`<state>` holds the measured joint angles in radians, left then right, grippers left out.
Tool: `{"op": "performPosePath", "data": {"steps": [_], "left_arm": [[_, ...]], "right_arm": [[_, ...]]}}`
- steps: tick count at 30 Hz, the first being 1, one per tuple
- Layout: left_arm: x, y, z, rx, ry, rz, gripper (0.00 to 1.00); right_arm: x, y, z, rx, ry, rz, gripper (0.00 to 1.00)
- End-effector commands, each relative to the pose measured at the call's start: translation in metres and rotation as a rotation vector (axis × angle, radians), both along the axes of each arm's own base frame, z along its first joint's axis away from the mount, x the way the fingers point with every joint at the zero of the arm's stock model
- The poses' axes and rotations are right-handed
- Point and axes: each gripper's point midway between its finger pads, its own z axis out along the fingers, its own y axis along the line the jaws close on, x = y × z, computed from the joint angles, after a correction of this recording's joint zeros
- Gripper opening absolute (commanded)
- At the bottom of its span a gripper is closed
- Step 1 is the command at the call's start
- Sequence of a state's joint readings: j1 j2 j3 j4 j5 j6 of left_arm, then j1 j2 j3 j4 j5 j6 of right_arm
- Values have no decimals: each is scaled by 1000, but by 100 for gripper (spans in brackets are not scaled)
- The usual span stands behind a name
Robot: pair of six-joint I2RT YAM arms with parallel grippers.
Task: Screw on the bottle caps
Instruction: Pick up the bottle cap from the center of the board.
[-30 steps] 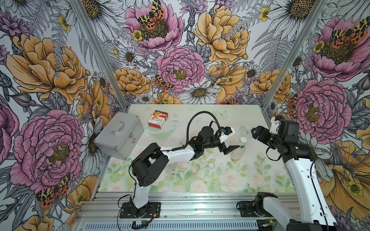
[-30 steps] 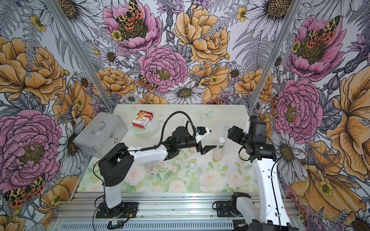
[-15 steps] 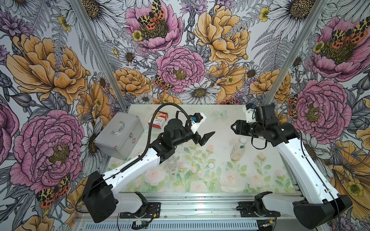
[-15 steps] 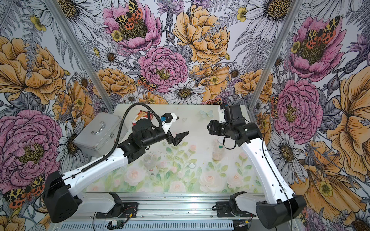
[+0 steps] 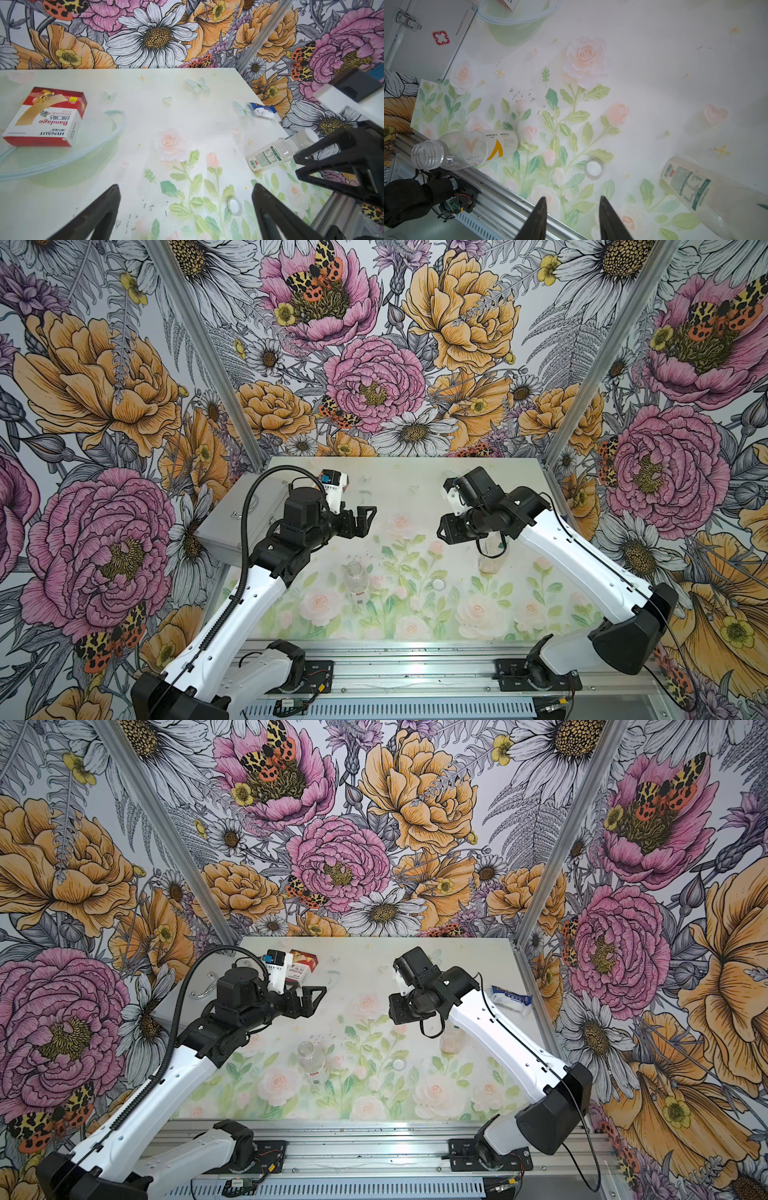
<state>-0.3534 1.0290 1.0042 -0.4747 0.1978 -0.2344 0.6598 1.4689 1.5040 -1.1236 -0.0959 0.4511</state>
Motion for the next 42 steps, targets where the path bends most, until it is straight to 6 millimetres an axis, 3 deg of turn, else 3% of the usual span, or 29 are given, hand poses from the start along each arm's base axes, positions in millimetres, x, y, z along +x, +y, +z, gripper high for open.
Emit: {"op": "performPosePath", "data": {"steps": [1,7,10,14,21,28,42], "left_arm": [[1,23,-15,-43,135,101,99],[14,59,-47,-26,276,263,99],[17,65,-55,-40,311,299,99],[20,65,-60,-35,329,299,99],[18,56,-66,17,322,232,99],[16,51,-72,76,310,204,99],[15,41,-67,115,276,151,99]], "right_arm": [[0,1,-34,-70,37,-58,51],[-1,-1,-80,-150,79,-85,55],[-3,0,-94,-174,93,-84,56],[-5,2,-110,-187,106,-92,57],[-17,24,-147,-122,190,-65,69],[-21,10,-180,-208,213,-114,69],[-24,0,-200,-269,224,-154,62]]}}
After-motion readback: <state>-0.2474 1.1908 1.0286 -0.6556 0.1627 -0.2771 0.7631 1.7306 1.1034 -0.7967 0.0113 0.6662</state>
